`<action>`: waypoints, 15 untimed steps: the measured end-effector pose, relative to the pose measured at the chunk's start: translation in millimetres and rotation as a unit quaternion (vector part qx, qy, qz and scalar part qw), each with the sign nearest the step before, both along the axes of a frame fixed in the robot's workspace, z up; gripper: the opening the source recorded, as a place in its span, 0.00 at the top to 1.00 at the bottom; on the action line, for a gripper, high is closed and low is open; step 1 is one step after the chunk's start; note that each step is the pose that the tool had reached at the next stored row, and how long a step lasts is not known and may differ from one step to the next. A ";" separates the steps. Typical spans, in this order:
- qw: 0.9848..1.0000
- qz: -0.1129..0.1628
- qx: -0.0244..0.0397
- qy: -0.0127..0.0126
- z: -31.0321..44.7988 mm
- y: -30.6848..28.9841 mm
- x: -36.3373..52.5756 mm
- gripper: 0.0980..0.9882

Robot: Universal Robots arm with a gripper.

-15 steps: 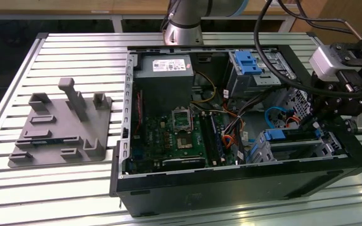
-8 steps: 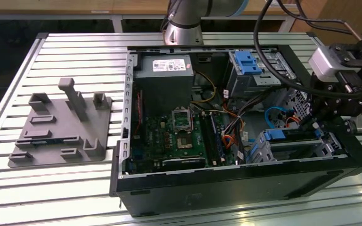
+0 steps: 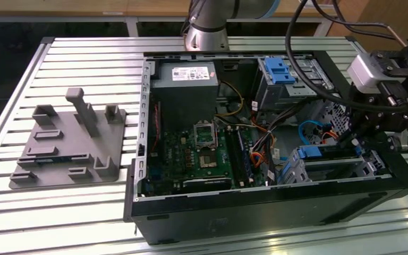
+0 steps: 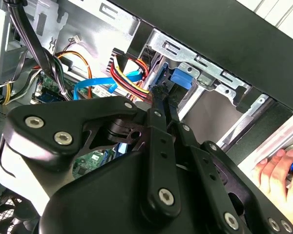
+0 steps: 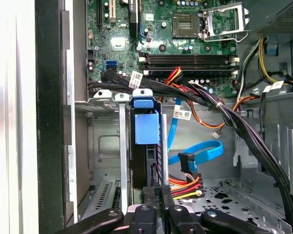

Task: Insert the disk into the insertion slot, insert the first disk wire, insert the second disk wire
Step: 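Insert the first disk wire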

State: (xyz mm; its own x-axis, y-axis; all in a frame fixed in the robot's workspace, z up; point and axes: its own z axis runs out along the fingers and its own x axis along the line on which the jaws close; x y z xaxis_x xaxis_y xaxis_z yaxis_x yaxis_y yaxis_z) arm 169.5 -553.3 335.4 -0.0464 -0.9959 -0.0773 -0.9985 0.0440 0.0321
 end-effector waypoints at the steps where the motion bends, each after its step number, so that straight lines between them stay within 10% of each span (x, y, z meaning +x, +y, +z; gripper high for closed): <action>1: 1.000 0.000 0.000 0.000 -0.3 -0.2 0.0 0.93; 15: 1.000 0.000 0.000 0.000 -3.8 -0.5 -0.2 0.93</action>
